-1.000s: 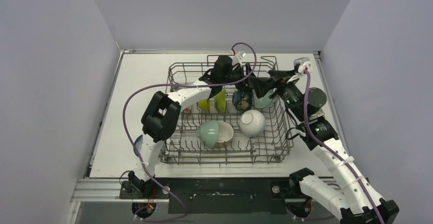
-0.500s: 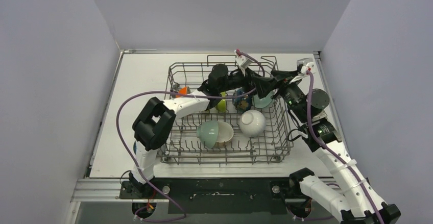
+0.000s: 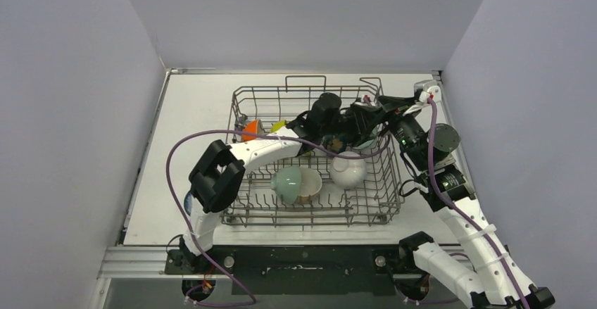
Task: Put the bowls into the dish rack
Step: Turn the bowl upside down on the dish rack.
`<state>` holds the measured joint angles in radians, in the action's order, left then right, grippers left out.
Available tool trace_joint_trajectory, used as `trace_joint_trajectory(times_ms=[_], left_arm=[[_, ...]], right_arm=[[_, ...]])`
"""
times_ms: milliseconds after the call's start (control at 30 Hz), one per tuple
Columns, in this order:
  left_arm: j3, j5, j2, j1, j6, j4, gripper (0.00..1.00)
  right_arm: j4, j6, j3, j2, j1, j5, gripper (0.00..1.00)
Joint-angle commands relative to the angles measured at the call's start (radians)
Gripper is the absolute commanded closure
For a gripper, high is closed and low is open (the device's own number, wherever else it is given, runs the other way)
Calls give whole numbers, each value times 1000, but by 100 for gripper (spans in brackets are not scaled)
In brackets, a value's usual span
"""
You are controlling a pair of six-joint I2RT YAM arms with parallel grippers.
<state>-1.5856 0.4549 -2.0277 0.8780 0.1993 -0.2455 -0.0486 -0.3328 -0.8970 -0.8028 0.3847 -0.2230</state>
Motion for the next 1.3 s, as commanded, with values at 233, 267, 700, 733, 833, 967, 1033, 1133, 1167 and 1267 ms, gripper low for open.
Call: trace_joint_trajectory(times_ms=[233, 267, 700, 733, 833, 967, 1033, 1133, 1167, 1267], left_arm=[[-149, -144, -93, 63, 132, 204, 52], [-149, -147, -97, 63, 133, 206, 52], [-243, -172, -187, 93, 158, 302, 63], [-248, -173, -189, 94, 155, 302, 67], [-256, -180, -193, 93, 150, 307, 82], [-262, -174, -193, 93, 155, 320, 88], [-269, -164, -196, 93, 157, 332, 91], [-294, -145, -204, 93, 157, 361, 100], [-301, -137, -206, 93, 153, 367, 100], [-294, -116, -194, 92, 107, 350, 100]], right_arm=[[-1, 22, -37, 25, -8, 25, 10], [-1, 24, -36, 28, -8, 27, 10], [9, 34, -45, 42, -9, 49, 10], [12, 35, -47, 43, -9, 49, 10], [14, 38, -48, 44, -8, 52, 10], [14, 39, -51, 44, -7, 56, 10], [14, 40, -52, 44, -8, 59, 10], [13, 40, -54, 42, -8, 60, 10], [12, 40, -54, 43, -8, 61, 10], [13, 40, -56, 45, -9, 66, 10]])
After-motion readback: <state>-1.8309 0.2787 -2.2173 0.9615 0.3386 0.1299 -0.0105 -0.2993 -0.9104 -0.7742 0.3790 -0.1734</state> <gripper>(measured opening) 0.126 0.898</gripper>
